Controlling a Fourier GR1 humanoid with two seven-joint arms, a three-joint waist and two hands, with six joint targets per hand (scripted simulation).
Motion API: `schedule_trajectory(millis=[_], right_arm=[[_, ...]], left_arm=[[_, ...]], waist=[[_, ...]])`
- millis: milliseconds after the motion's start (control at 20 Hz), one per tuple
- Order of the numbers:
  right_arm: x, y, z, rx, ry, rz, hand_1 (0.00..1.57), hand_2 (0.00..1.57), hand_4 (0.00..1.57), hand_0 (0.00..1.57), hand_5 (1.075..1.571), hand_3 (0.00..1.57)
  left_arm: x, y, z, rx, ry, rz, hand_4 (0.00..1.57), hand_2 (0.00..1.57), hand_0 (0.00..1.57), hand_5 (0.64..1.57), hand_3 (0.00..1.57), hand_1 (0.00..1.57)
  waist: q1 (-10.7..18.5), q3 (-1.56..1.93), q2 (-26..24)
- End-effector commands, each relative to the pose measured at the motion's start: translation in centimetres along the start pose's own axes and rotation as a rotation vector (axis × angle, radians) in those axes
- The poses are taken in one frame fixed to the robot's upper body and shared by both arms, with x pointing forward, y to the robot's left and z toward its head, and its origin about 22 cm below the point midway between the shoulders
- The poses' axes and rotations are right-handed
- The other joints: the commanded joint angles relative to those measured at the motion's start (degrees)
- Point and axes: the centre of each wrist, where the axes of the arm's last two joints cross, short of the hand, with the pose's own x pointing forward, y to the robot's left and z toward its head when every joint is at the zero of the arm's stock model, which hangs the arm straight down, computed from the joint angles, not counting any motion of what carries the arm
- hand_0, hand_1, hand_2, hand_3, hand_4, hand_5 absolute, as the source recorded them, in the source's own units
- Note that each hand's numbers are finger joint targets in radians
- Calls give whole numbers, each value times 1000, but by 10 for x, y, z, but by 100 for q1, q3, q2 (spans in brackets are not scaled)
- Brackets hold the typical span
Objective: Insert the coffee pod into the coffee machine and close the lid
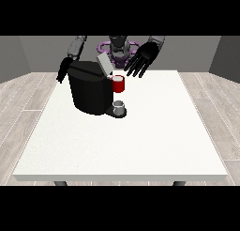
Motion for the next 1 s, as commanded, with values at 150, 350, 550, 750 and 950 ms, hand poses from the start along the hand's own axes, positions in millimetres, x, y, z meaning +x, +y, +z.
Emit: schedule_trajectory(millis=[150,350,550,750,950], right_arm=[[-48,-7,33,-9,146,-2,0,0,0,0,1571,0],[-70,-35,51,-65,185,-2,0,0,0,0,1571,0],[-59,-26,49,-59,160,-51,0,0,0,0,1571,0],[-46,-22,48,78,123,-88,0,0,0,0,1571,0],[-28,-23,37,111,65,-44,0,0,62,0,1571,0]], left_arm=[[7,-86,1,-14,-51,462,0,151,0,1571,0,0],[-14,-166,34,20,11,832,467,0,0,1571,0,0],[-14,-242,70,-30,118,1096,274,0,0,1571,0,0],[-17,-284,104,-93,215,1149,393,0,0,1571,0,0],[-25,-282,114,-104,240,1147,389,0,0,1571,0,0]], waist=[[521,-12,-1093],[1022,-18,-1662],[1429,-12,-2382],[1564,-6,-2797],[1760,-4,-2831]])
